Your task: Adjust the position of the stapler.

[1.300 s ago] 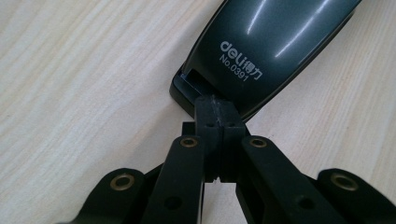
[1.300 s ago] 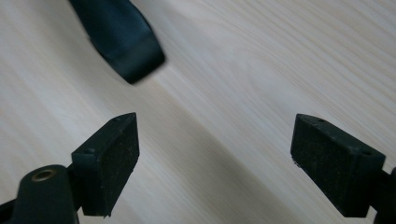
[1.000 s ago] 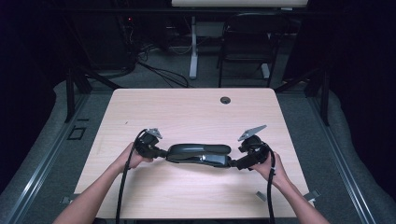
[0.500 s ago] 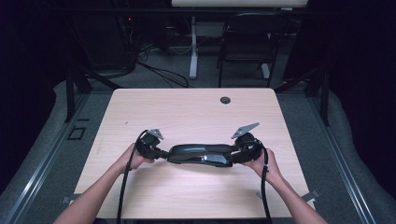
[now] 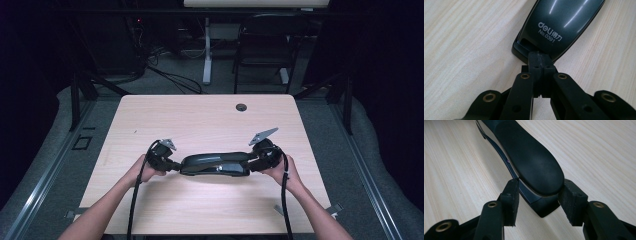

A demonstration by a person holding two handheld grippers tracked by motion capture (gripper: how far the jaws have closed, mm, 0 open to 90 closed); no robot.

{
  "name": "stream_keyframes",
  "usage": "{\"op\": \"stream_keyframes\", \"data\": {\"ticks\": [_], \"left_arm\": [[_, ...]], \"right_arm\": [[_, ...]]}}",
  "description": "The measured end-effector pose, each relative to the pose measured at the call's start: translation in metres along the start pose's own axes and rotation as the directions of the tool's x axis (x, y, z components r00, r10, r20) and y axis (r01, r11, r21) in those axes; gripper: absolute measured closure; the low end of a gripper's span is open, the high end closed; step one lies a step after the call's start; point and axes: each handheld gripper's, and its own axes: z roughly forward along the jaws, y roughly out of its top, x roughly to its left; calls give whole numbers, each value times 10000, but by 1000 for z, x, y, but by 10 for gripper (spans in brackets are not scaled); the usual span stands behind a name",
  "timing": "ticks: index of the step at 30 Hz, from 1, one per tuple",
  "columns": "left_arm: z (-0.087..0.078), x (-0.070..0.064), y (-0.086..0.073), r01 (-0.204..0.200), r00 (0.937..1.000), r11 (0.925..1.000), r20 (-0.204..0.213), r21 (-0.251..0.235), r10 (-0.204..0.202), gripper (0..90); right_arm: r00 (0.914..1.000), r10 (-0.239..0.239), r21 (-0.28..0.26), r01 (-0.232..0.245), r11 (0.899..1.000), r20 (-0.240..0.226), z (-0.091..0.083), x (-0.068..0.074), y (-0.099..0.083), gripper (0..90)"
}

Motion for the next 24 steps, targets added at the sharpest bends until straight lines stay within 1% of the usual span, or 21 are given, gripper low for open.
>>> {"op": "stream_keyframes", "data": {"ticks": [1,2,3,4,5,6,7,11,12,13,14,15,16,17,18,19,20,21,22,23,24], "left_arm": [[0,0,0,70,9999,10000,-110,-1,-70,873],[0,0,0,70,9999,10000,-110,-1,-70,839],[0,2,1,316,9989,9995,-353,69,-314,780],[-1,2,1,540,9969,9985,-584,123,-531,720],[-1,2,1,540,9969,9985,-584,123,-531,626],[-1,4,1,871,9929,9960,-833,213,-850,626],[-2,4,0,988,9887,9947,-1165,288,-949,442],[-8,3,0,1021,9797,9948,-1742,56,-995,286],[-10,3,0,1110,9788,9937,-1714,-142,-1118,252],[-13,2,1,1258,9789,9913,-1576,-376,-1302,198],[-16,1,2,1277,9772,9903,-1638,-547,-1351,187],[-16,1,2,1277,9772,9903,-1638,-547,-1351,182],[-20,-4,4,1153,9733,9901,-1899,-801,-1287,167],[-21,-6,5,1120,9720,9895,-1970,-914,-1282,162],[-21,-6,5,1120,9720,9895,-1970,-914,-1282,161],[-24,-11,6,1069,9667,9882,-2212,-1095,-1290,161],[-27,-15,7,1036,9626,9857,-2361,-1326,-1329,155],[-28,-16,7,1025,9612,9843,-2403,-1438,-1352,152],[-28,-16,7,1025,9612,9843,-2403,-1438,-1352,148],[-33,-21,8,1003,9570,9793,-2521,-1757,-1433,147],[-33,-21,8,1003,9570,9793,-2521,-1757,-1433,147]], "right_arm": [[10000,41,10,-41,10000,-26,0,0,0,522],[10000,41,10,-41,10000,-26,0,0,0,522],[9998,174,47,-174,9998,-15,-1,0,-1,516],[9997,250,28,-250,9997,22,-2,0,-2,487],[9997,250,28,-250,9997,22,-2,0,-2,487],[9994,352,21,-352,9994,71,-3,0,-3,458],[9989,423,41,-424,9991,218,-7,-1,-7,395],[9969,633,36,-635,9980,463,-13,-2,-15,292],[9969,652,76,-656,9978,450,-14,-2,-17,273],[9966,678,110,-684,9976,478,-15,-2,-19,251],[9964,665,186,-676,9975,528,-16,-2,-20,229],[9964,665,186,-676,9975,528,-16,-2,-20,229],[9960,663,276,-680,9973,593,-18,-2,-23,198],[9956,708,240,-724,9971,617,-18,-1,-24,185],[9956,708,240,-724,9971,617,-18,-1,-24,185],[9958,685,313,-705,9970,606,-20,-2,-25,174],[9955,698,294,-718,9970,649,-21,-2,-26,163],[9951,690,282,-711,9971,703,-22,-1,-26,159],[9951,690,282,-711,9971,703,-22,-1,-26,159],[9949,695,291,-718,9970,736,-23,-1,-26,156],[9949,695,291,-718,9970,736,-23,-1,-26,156]]}}
